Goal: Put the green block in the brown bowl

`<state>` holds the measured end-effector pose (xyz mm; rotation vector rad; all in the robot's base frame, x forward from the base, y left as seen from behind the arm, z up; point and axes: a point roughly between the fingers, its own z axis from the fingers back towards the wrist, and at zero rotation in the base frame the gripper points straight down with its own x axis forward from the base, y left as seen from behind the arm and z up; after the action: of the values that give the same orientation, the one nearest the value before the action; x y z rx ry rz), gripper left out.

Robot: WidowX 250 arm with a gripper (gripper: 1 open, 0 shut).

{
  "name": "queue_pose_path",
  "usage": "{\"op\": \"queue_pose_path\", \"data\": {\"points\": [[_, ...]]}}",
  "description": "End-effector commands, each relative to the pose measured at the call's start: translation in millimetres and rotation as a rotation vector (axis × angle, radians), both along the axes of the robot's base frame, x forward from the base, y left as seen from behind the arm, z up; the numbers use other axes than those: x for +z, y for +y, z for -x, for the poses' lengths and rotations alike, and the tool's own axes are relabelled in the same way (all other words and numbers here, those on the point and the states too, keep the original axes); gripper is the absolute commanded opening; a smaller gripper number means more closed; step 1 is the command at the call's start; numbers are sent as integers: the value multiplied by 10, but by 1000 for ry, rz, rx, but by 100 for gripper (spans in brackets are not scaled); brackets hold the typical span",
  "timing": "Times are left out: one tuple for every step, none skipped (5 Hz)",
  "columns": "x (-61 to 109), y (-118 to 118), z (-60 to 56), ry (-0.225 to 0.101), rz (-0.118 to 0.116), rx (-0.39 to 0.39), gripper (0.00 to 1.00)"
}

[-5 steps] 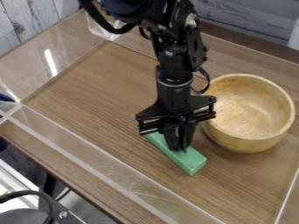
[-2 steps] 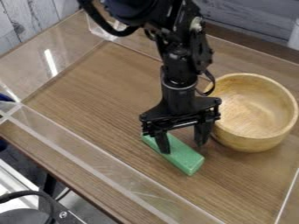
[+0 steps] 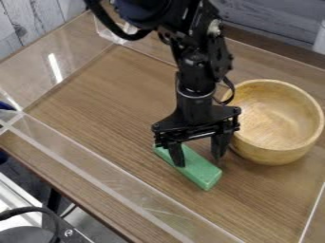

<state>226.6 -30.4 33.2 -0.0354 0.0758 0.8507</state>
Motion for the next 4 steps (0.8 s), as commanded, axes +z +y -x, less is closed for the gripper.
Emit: {"op": "queue_pose_path", "data": {"points": [[21,-8,-9,-16,-3,-6,100],[-37,-14,-13,-12,-6,1,100],[-91,-20,-18,-9,-10,8,100],[-142,-25,-22,-5,-13,17,0]]}}
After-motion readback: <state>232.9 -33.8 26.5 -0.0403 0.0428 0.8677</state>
